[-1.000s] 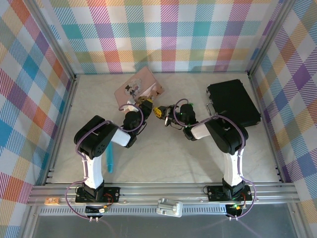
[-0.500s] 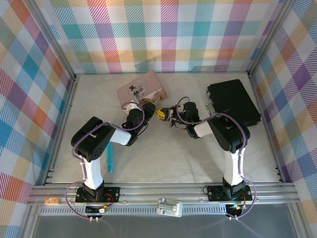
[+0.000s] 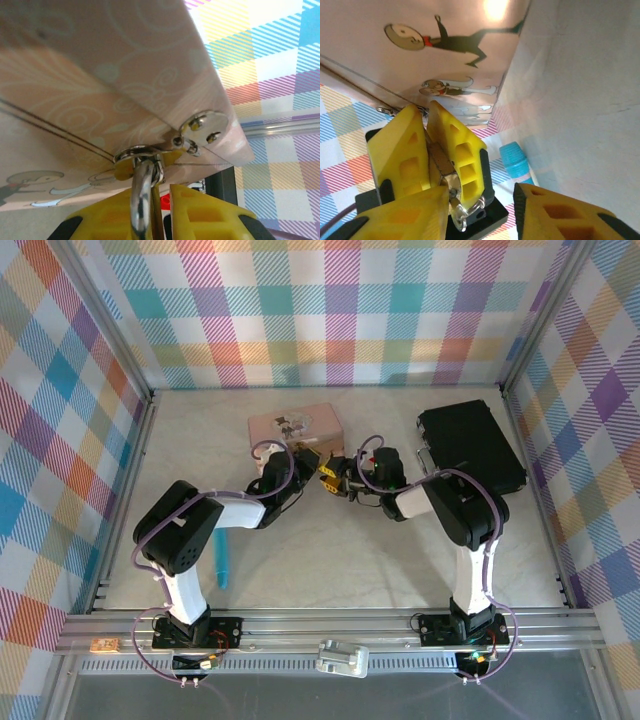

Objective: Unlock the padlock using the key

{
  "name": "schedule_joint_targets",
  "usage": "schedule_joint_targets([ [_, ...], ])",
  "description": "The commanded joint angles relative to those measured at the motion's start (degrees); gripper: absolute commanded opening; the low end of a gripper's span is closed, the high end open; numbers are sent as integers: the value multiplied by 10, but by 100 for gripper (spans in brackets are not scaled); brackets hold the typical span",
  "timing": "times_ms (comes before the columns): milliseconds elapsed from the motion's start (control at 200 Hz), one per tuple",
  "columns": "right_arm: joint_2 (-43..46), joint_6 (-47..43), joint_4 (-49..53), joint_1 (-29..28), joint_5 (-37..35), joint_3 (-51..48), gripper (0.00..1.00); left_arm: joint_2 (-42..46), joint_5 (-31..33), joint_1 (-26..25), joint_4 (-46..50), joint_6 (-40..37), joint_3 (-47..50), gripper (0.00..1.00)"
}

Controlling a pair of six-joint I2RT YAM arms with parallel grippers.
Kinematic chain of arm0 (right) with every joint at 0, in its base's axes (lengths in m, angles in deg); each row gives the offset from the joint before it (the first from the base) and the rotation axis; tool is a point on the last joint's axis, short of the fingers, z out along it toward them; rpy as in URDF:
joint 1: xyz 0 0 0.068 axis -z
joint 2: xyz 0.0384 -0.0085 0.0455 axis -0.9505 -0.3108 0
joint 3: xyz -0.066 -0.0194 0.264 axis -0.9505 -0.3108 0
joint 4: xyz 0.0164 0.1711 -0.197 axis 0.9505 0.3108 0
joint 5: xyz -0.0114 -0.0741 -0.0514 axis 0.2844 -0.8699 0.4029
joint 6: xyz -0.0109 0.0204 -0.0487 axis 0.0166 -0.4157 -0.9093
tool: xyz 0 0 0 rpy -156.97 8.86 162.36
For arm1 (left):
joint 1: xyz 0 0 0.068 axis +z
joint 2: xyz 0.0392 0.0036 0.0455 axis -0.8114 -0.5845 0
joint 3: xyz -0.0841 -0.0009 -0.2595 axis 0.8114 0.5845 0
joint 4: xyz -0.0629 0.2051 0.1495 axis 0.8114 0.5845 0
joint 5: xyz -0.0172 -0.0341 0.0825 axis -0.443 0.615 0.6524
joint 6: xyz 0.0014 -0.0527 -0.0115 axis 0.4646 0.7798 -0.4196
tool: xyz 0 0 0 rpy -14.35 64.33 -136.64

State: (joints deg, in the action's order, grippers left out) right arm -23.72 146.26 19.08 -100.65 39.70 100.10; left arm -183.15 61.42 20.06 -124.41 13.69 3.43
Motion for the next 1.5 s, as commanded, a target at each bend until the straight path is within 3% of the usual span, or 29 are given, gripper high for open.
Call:
schedule_joint_targets([
  [0, 45, -60, 2, 4, -15, -12, 43, 18, -36, -22, 11, 0, -12, 0],
  [240, 146, -213, 196, 5, -47, -23, 46, 16, -36, -21, 29, 2, -19, 0],
  [455, 132, -210, 182, 4, -31, -17, 38, -1, -44, -21, -8, 26, -14, 0],
  [590, 120, -219, 190, 4, -49, -21, 38, 2, -35, -21, -3, 13, -7, 0],
  [885, 162, -343, 376, 5, -127, 0, 40, 31, -37, -21, 137, -121, -6, 0],
  [1045, 150, -397, 449, 5, -152, 45, 30, 47, -31, -23, 182, -132, 19, 0],
  [1285, 97, -425, 469, 6, -148, 112, 29, 52, -8, -42, 226, -137, 34, 0],
  [1370, 84, -425, 468, 6, -145, 121, 29, 48, -8, -43, 226, -130, 35, 9],
  [1495, 77, -431, 461, 6, -148, 126, 33, 56, 5, -43, 243, -130, 37, 43],
])
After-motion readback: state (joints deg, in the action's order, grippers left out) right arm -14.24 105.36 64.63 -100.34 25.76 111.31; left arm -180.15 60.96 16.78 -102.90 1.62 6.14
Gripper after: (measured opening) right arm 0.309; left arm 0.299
